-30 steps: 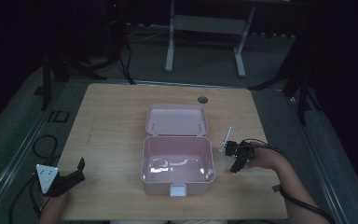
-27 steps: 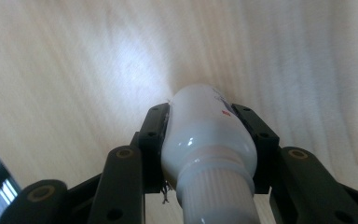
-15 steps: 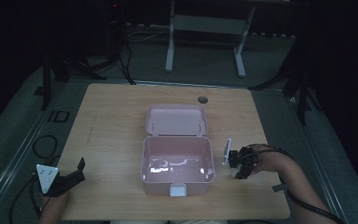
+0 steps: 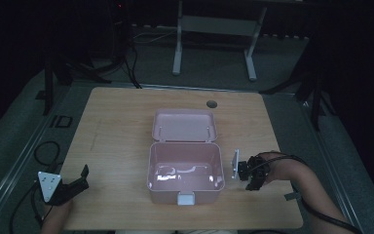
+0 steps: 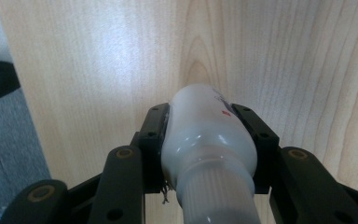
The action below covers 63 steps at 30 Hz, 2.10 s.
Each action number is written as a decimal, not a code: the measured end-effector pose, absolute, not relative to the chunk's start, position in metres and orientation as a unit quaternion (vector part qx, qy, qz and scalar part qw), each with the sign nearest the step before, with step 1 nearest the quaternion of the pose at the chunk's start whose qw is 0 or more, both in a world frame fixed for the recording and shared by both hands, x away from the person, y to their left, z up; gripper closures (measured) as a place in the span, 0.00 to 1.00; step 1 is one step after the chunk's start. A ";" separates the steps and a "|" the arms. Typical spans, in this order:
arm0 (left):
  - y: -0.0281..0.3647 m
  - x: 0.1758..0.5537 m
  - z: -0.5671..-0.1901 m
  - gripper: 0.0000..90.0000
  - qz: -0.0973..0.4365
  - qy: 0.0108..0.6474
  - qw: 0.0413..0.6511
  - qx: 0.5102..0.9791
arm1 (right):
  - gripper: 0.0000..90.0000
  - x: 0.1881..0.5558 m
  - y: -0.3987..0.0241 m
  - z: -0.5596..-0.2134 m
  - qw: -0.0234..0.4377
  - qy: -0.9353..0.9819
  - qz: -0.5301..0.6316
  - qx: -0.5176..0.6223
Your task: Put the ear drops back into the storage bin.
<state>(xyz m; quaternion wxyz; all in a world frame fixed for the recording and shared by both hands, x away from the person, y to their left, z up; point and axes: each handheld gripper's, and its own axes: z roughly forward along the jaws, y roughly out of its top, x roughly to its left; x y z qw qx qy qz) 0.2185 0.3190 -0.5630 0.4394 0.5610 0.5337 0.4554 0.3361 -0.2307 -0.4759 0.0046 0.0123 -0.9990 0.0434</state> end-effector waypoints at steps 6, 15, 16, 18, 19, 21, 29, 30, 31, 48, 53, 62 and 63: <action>0.319 0.218 -0.563 0.01 0.455 0.533 0.440 0.561 | 0.66 0.333 -0.226 -0.465 0.017 -0.999 0.038 0.013; 0.319 0.219 -0.563 0.01 0.455 0.535 0.439 0.560 | 0.66 0.328 -0.219 -0.437 0.009 -0.999 0.030 0.021; 0.319 0.219 -0.563 0.01 0.455 0.534 0.439 0.560 | 0.66 0.327 -0.217 -0.433 0.006 -0.999 0.030 0.021; 0.319 0.219 -0.563 0.01 0.455 0.535 0.440 0.560 | 0.66 0.326 -0.215 -0.426 0.006 -0.999 0.031 0.023; 0.319 0.218 -0.563 0.01 0.455 0.535 0.440 0.560 | 0.66 0.325 -0.214 -0.423 0.004 -0.999 0.030 0.025; 0.319 0.218 -0.563 0.01 0.455 0.535 0.439 0.560 | 0.66 0.325 -0.213 -0.420 0.003 -0.999 0.032 0.025; 0.319 0.218 -0.563 0.01 0.455 0.534 0.440 0.560 | 0.66 0.325 -0.206 -0.393 -0.002 -0.999 0.035 0.019; 0.319 0.218 -0.563 0.01 0.456 0.534 0.440 0.560 | 0.66 0.325 -0.205 -0.390 -0.001 -0.999 0.036 0.019; 0.319 0.218 -0.563 0.01 0.455 0.534 0.440 0.560 | 0.66 0.324 -0.204 -0.388 -0.002 -0.999 0.036 0.019; 0.319 0.218 -0.563 0.01 0.454 0.534 0.441 0.560 | 0.66 0.323 -0.168 -0.355 -0.009 -0.999 0.033 0.034; 0.319 0.218 -0.563 0.01 0.454 0.534 0.441 0.560 | 0.66 0.325 -0.156 -0.346 -0.013 -0.999 0.022 0.036; 0.319 0.218 -0.563 0.01 0.453 0.534 0.441 0.561 | 0.66 0.326 -0.132 -0.349 -0.011 -0.999 0.015 0.049; 0.319 0.218 -0.563 0.01 0.454 0.534 0.441 0.561 | 0.66 0.326 -0.129 -0.350 -0.010 -0.999 0.012 0.052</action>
